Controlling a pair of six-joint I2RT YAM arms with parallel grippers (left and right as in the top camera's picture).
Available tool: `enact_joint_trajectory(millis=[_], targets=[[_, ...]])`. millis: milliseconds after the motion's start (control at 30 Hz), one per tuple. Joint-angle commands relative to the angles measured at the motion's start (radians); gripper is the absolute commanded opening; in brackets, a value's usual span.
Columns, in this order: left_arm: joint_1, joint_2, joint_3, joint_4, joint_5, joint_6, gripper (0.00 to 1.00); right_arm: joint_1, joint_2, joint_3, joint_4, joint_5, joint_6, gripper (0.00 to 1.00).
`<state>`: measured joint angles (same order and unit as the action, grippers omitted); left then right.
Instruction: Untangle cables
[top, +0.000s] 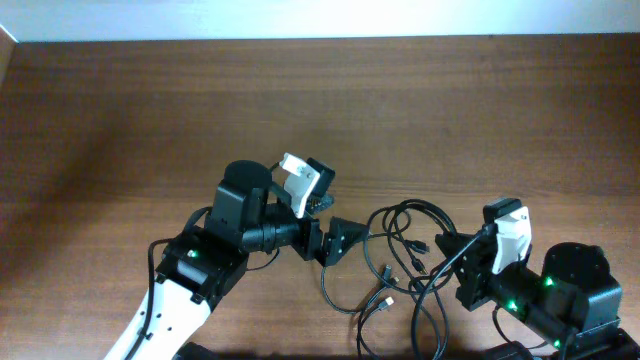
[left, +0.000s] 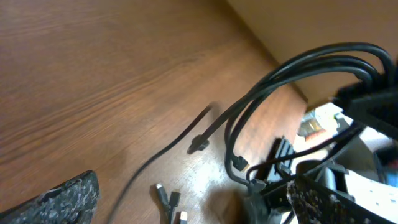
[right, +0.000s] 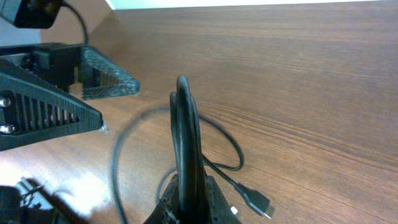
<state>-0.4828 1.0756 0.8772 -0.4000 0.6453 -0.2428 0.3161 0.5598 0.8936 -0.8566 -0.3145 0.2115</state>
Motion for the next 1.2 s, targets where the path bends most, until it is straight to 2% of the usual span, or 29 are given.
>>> enact_joint_trajectory(millis=[0,300,467,600,700,800,867,967,1000,1167], targets=[[0.004,-0.005,0.009,0.006,-0.043,-0.064,0.99,0.005,-0.005,0.008,0.007,0.039,0.029,0.04],[0.004,-0.004,0.009,0.032,-0.013,-0.063,0.99,0.005,-0.005,0.008,0.081,-0.031,0.033,0.04],[0.004,-0.004,0.009,0.032,-0.014,-0.063,0.99,0.005,-0.005,0.008,0.246,-0.170,0.034,0.04],[0.004,-0.004,0.009,0.031,-0.017,-0.050,0.99,0.005,-0.005,0.008,0.335,-0.176,0.075,0.04],[0.003,-0.003,0.009,0.013,-0.018,0.021,0.99,0.005,-0.005,0.008,0.451,-0.175,0.113,0.04],[0.003,-0.003,0.009,0.006,-0.018,0.029,0.99,0.005,-0.005,0.008,0.580,-0.174,0.166,0.04],[0.003,0.002,0.008,0.002,-0.019,0.036,0.99,0.005,-0.004,0.008,0.631,-0.161,0.172,0.04],[0.003,0.005,0.008,0.002,-0.020,0.036,0.99,0.005,0.006,0.008,0.662,-0.017,0.172,0.04],[0.003,0.005,0.008,0.002,-0.020,0.035,0.99,0.005,0.026,0.008,0.681,0.042,0.172,0.04],[0.003,0.005,0.008,0.001,-0.013,0.035,0.99,0.005,0.190,0.008,0.822,0.065,0.177,0.04]])
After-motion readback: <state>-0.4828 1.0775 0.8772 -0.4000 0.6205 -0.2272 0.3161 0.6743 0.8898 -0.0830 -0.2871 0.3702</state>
